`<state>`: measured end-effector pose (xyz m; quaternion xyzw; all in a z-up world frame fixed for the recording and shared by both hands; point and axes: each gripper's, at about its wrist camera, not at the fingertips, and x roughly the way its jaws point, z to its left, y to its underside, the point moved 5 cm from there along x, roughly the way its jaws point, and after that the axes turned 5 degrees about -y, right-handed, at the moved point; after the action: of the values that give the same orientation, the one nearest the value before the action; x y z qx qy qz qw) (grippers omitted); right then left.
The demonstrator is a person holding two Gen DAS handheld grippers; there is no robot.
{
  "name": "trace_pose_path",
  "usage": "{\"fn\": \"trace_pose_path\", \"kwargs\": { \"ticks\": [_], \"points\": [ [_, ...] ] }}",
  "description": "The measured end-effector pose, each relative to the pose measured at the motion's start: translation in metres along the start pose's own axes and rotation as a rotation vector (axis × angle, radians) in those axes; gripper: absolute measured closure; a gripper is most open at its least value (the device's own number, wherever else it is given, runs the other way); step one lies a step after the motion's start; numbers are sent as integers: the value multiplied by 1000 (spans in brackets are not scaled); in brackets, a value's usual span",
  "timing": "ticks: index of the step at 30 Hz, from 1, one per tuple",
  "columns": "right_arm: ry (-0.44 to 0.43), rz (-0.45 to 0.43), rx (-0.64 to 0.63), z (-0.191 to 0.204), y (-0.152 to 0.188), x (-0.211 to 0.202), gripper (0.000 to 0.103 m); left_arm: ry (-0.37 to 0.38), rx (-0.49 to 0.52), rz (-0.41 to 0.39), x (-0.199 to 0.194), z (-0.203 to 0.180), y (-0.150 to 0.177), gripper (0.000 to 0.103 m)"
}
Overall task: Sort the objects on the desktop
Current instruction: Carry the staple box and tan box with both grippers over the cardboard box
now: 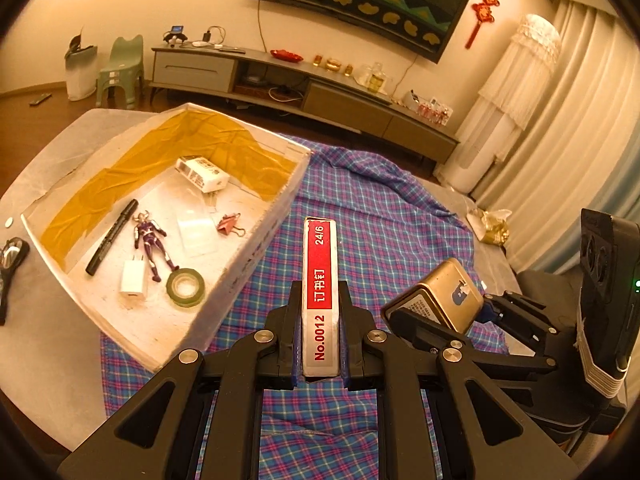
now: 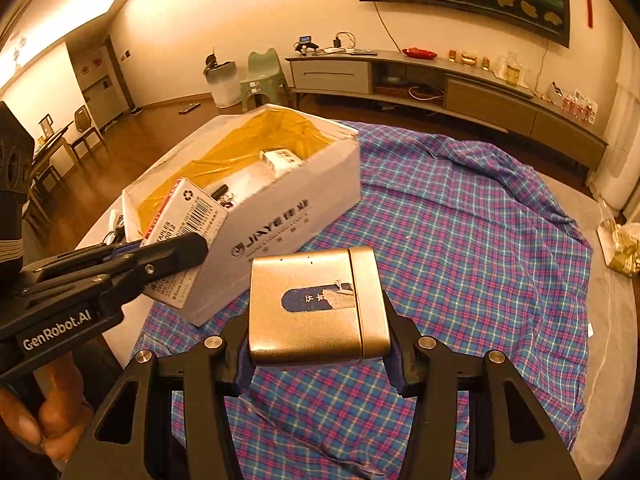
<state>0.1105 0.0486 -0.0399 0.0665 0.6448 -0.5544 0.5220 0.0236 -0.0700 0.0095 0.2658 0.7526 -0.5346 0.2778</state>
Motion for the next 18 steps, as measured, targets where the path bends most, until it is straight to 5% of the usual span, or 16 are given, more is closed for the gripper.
{"fn": "trace_pose_path", "kwargs": {
  "ticks": [18],
  "points": [
    [-4,3,-88,40,-40,11,50,5,-96,-32,-5,60,-19,89]
  ]
}}
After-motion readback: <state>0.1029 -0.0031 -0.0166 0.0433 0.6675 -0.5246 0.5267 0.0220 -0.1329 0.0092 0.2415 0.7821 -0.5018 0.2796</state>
